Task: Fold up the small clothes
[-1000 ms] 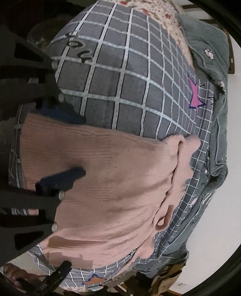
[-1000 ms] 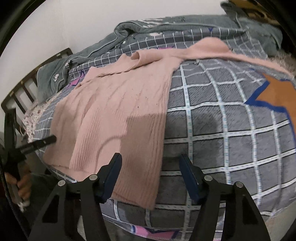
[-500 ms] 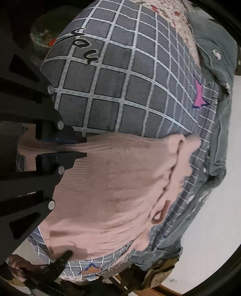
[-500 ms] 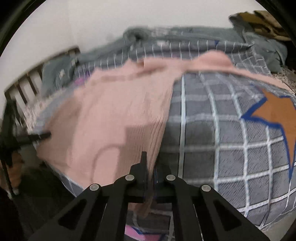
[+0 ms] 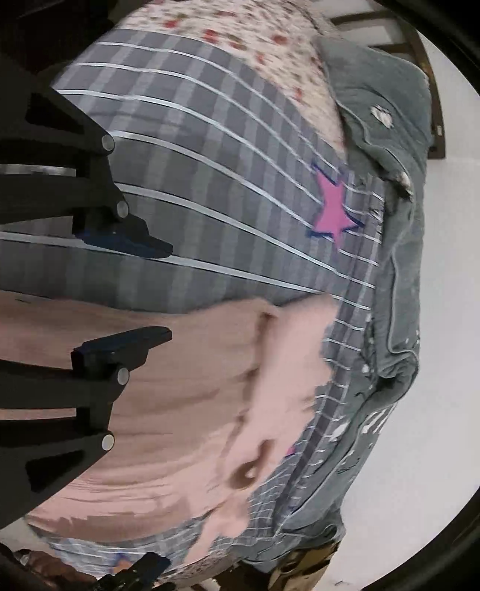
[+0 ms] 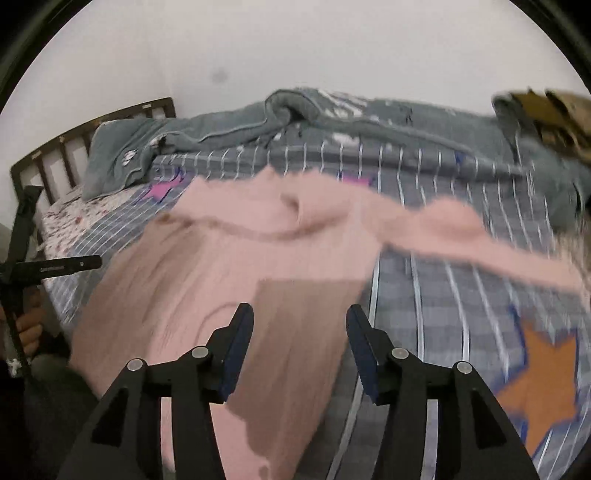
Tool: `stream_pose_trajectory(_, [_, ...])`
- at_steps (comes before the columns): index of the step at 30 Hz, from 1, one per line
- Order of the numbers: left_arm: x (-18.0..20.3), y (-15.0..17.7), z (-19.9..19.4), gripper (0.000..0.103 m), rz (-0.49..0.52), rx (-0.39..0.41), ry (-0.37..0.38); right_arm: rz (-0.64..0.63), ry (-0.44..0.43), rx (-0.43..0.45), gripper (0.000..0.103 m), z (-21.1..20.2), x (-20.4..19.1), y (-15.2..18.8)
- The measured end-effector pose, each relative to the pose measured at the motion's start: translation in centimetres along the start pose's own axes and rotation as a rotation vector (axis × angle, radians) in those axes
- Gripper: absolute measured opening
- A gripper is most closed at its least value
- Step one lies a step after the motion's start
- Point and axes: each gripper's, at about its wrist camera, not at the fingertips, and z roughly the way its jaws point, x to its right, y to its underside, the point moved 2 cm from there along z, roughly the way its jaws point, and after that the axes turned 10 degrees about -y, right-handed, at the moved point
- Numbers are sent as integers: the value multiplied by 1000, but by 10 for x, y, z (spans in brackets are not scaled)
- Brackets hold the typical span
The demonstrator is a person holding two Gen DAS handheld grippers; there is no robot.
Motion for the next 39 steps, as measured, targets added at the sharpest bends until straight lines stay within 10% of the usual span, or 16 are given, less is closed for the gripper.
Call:
stream_pose_trajectory(4, [22,-46,24,41,13,26,27,-22,34,35,52,38,12,-46])
stream_pose_trajectory(7, [42,-73,45,74,7,39,51,-41,47,41,56,65,17,-72])
stream_pose_trajectory(14, [76,-119,95,74,57,58,-2,-59,62,-51,59,136,25,-98])
stream_pose_trajectory(18, [73,-120,128,66,17,-1,-19,-57,35,-90,59,160,31,-102])
stream_pose_trajectory(20, [74,-117,142,18,19,-20,-8,-38,9,-95,59,167,34,-101])
stream_pose_trajectory(21, [73,-116,144,13,22,-11,-22,-28,-5,-98,59,170,35,-99])
stream_pose_trajectory(25, [42,-122,149,12,-121,16,1,-19,-41,-141,59,181,37,-98])
stream_pose_trajectory(36, [32,-120,156,27,-114,-36,-17,-119,-8,-176,64,215,12,-125])
stream_pose_trajectory(38, [33,-122,157,27,-115,-34,-15,-114,28,-201,14,227,16,-121])
stream_pose_trajectory(39, [34,-121,157,27,-114,-33,-17,-97,12,-193,6,224,20,-121])
